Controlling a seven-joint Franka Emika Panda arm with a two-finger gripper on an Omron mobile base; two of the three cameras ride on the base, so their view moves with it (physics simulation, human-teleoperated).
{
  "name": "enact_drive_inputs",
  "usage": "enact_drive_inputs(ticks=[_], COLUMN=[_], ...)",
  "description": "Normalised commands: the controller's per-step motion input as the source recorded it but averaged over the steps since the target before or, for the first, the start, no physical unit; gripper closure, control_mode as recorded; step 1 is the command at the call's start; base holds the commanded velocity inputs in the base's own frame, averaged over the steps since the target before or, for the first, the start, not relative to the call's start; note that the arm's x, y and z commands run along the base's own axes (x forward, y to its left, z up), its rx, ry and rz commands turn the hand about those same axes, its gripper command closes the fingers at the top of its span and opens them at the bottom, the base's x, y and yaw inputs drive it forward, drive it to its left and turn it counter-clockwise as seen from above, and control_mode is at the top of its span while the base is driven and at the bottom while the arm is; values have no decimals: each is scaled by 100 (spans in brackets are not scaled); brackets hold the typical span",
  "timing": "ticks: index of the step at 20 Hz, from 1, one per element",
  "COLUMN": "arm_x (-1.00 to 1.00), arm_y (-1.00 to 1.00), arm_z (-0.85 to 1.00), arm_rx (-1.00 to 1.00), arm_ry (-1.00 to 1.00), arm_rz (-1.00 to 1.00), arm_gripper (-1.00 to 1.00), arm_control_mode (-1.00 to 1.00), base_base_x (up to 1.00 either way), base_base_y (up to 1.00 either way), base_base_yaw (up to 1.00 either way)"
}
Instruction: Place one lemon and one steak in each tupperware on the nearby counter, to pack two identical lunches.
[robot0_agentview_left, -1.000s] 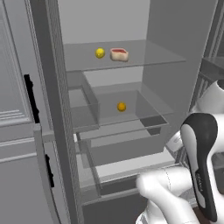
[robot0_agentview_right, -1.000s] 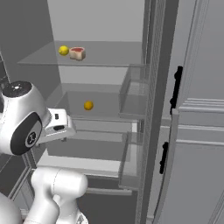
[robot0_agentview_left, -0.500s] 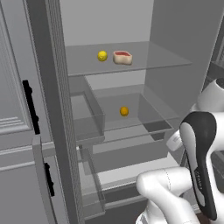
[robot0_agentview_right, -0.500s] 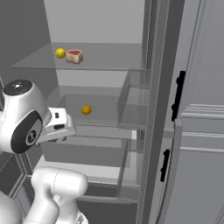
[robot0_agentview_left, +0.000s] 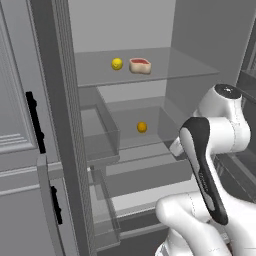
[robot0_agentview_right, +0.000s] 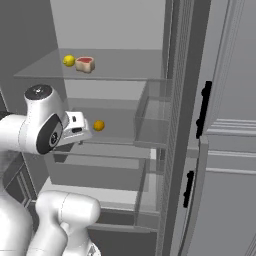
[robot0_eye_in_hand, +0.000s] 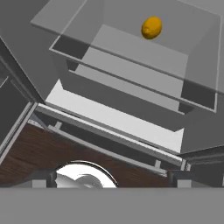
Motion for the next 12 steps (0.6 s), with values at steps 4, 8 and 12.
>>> enact_drive_inputs(ticks=[4, 8, 12], arm_x=[100, 100, 93], arm_y=[22, 1, 0], arm_z=[-11, -12, -6], arm_rx=[0, 3, 12], arm_ry=[2, 0, 0], arm_rz=[0, -2, -8], arm_gripper=[-100, -100, -100], arm_control_mode=[-100, -100, -100], base_base_x=[0, 0, 0], base_base_y=[0, 0, 0], base_base_yaw=[0, 0, 0])
